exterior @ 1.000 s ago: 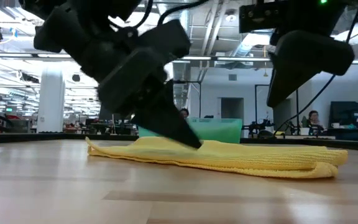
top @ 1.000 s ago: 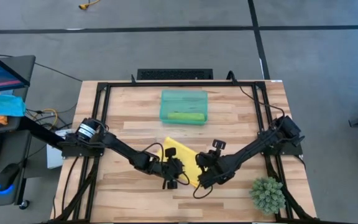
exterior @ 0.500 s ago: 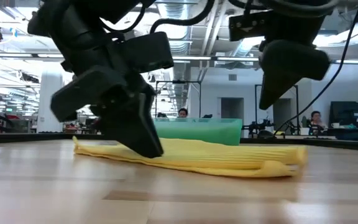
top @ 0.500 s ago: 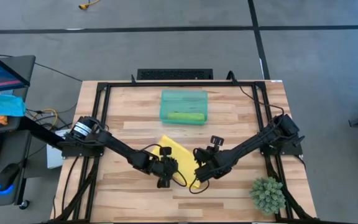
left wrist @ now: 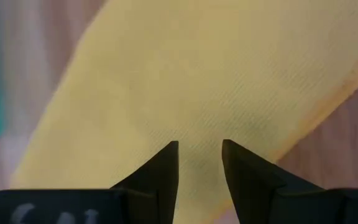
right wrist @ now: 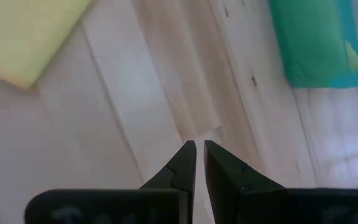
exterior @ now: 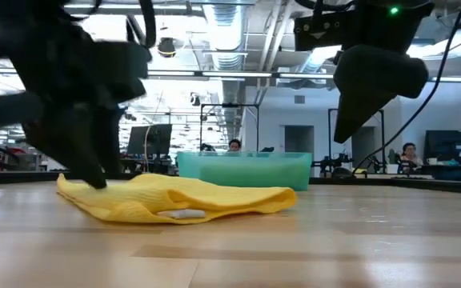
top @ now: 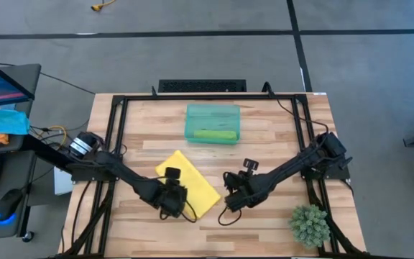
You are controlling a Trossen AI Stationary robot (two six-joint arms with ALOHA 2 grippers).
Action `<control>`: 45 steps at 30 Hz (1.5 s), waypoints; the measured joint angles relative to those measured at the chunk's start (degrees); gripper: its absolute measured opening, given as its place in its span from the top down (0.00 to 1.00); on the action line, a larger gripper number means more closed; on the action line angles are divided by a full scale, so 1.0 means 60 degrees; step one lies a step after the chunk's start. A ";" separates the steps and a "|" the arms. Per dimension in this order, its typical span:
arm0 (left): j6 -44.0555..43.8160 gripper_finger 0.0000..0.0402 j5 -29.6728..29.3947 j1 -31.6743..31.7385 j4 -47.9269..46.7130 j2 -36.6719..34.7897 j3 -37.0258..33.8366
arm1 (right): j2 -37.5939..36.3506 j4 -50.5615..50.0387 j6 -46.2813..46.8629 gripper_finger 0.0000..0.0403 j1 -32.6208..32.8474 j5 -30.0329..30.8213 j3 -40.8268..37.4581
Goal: Roll microfiber towels into tight, uniform cylinder then place into a basket
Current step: Fold the yellow microfiber towel
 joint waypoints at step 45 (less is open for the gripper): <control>-0.4266 0.71 -0.1792 -0.0080 -0.4940 -0.0367 0.0401 | 0.2091 0.8725 -0.4643 0.87 -0.1913 -0.1465 0.0004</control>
